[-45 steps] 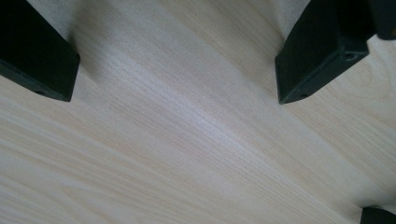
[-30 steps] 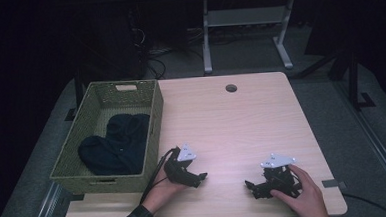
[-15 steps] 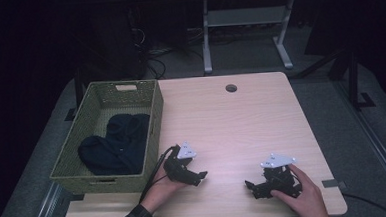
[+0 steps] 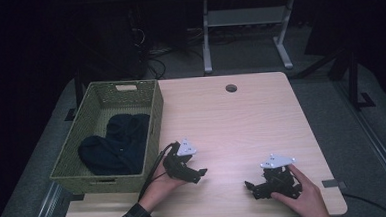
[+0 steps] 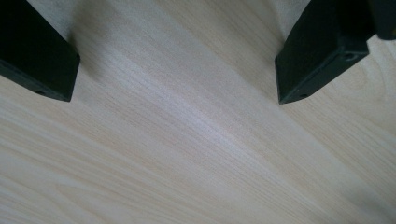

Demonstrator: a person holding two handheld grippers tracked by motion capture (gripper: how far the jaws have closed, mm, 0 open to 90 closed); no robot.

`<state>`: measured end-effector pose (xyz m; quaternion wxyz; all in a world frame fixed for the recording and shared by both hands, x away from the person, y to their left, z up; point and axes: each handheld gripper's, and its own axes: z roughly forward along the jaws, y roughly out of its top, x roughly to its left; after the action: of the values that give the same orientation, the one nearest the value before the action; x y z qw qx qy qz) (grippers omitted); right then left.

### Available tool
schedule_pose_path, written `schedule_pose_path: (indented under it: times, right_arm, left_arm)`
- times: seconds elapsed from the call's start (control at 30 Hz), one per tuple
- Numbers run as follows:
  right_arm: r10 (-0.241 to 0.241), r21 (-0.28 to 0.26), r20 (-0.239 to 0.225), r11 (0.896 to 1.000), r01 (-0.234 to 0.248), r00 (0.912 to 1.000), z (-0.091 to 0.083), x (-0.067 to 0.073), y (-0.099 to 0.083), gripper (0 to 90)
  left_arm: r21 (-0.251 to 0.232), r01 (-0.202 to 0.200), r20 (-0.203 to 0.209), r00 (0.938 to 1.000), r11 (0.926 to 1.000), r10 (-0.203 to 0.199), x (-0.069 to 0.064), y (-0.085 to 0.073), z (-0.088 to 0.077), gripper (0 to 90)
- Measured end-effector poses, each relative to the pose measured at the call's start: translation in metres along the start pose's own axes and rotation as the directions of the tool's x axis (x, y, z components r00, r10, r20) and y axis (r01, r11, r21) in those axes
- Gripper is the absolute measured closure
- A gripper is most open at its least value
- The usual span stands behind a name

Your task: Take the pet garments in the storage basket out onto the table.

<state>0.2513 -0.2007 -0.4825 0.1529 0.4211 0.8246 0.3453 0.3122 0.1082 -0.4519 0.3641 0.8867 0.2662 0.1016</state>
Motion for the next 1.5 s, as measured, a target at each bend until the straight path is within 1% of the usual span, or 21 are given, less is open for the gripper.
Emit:
schedule_pose_path:
  times: [0.1,0.2,0.3,0.43,0.53,0.67,0.87,1.0,1.17,1.33,1.5]
  right_arm:
    - [0.001,0.0,0.0,1.0,-0.001,1.0,0.0,0.0,0.0,0.0]
    - [0.0,0.0,0.0,1.0,0.0,1.0,0.0,0.0,0.0,0.0]
    - [0.0,0.0,0.0,1.0,0.0,1.0,0.0,0.0,0.0,0.0]
    - [0.0,0.0,0.0,1.0,0.0,1.0,0.0,0.0,0.0,0.0]
    - [0.0,0.0,0.0,1.0,0.0,1.0,0.0,0.0,0.0,0.0]
    - [0.0,0.0,0.0,1.0,0.0,1.0,0.0,0.0,0.0,0.0]
    - [0.001,0.0,0.0,1.0,-0.001,1.0,0.0,0.0,0.0,0.0]
    - [0.001,0.0,-0.001,1.0,-0.001,1.0,0.0,0.0,0.0,0.0]
    - [0.001,0.0,-0.001,1.0,-0.001,1.0,0.0,0.0,0.0,0.0]
    - [0.0,-0.001,-0.002,1.0,0.0,1.0,0.0,0.0,0.0,0.0]
    - [0.002,0.0,-0.002,1.0,-0.002,1.0,0.0,0.0,0.0,0.0]
  left_arm:
    - [0.0,-0.005,-0.003,1.0,1.0,0.005,0.001,0.003,-0.002,13.6]
    - [-0.005,-0.001,-0.005,1.0,1.0,0.001,0.002,0.005,-0.005,13.6]
    - [-0.01,0.006,0.001,1.0,0.9999,-0.006,0.003,0.007,-0.007,13.6]
    - [-0.008,0.0,0.002,1.0,1.0,0.0,0.003,0.008,-0.007,13.6]
    - [-0.009,0.007,0.006,1.0,0.9999,-0.007,0.004,0.01,-0.009,13.6]
    - [-0.011,-0.001,0.005,1.0,0.9999,0.001,0.004,0.013,-0.012,13.6]
    - [-0.004,-0.005,0.009,0.9999,1.0,0.005,0.004,0.018,-0.016,13.7]
    - [-0.009,-0.003,0.012,0.9999,1.0,0.003,0.004,0.02,-0.018,13.7]
    - [0.003,-0.013,0.018,0.9997,0.9999,0.013,0.004,0.024,-0.021,13.7]
    - [-0.002,-0.009,0.025,0.9997,1.0,0.009,0.004,0.029,-0.025,13.9]
    - [0.004,-0.021,0.028,0.9994,0.9998,0.021,0.004,0.033,-0.029,13.9]
